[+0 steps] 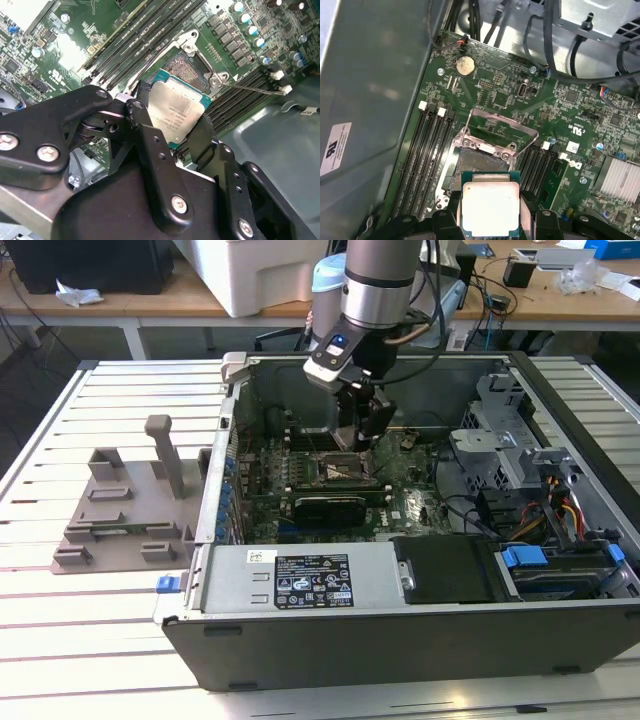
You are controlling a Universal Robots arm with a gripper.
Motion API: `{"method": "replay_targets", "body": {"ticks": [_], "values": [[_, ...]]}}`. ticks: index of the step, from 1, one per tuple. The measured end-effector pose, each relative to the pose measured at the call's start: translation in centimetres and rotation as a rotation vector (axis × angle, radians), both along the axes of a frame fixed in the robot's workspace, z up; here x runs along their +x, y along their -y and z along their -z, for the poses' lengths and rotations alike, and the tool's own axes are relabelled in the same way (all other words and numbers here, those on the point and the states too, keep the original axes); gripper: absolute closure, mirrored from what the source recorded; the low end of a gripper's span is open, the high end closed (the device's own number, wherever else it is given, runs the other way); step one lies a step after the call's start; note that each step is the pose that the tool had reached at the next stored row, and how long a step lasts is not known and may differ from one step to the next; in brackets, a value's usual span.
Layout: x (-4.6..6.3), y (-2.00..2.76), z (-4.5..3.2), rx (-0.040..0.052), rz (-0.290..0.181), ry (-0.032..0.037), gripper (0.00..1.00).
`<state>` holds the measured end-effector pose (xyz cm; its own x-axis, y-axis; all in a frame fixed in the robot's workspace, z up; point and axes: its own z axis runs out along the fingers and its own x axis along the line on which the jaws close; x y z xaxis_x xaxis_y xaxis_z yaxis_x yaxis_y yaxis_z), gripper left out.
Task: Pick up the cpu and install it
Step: 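Place the cpu into insertion slot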
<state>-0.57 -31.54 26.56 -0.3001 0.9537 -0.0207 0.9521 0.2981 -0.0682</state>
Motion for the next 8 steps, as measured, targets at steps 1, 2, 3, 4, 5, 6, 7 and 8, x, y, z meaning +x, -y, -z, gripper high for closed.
{"method": "replay_targets", "body": {"ticks": [1, 2, 3, 4, 5, 6, 7, 8], "values": [[0.01, 0.00, 0.00, -0.0002, 0.009, 0.0000, 0.45], [0.03, 0.00, 0.00, -0.0003, 0.016, 0.0000, 0.45], [0.04, 0.00, 0.00, -0.0005, 0.024, 0.0000, 0.45], [0.04, 0.00, 0.00, -0.0006, 0.033, 0.0000, 0.45], [0.05, 0.00, 0.00, -0.0009, 0.043, 0.0000, 0.45], [0.06, 0.00, 0.00, -0.0009, 0.051, 0.0000, 0.45], [0.07, 0.00, 0.00, -0.0011, 0.063, 0.0000, 0.45], [0.07, 0.00, 0.00, -0.0012, 0.070, 0.0000, 0.45]]}}
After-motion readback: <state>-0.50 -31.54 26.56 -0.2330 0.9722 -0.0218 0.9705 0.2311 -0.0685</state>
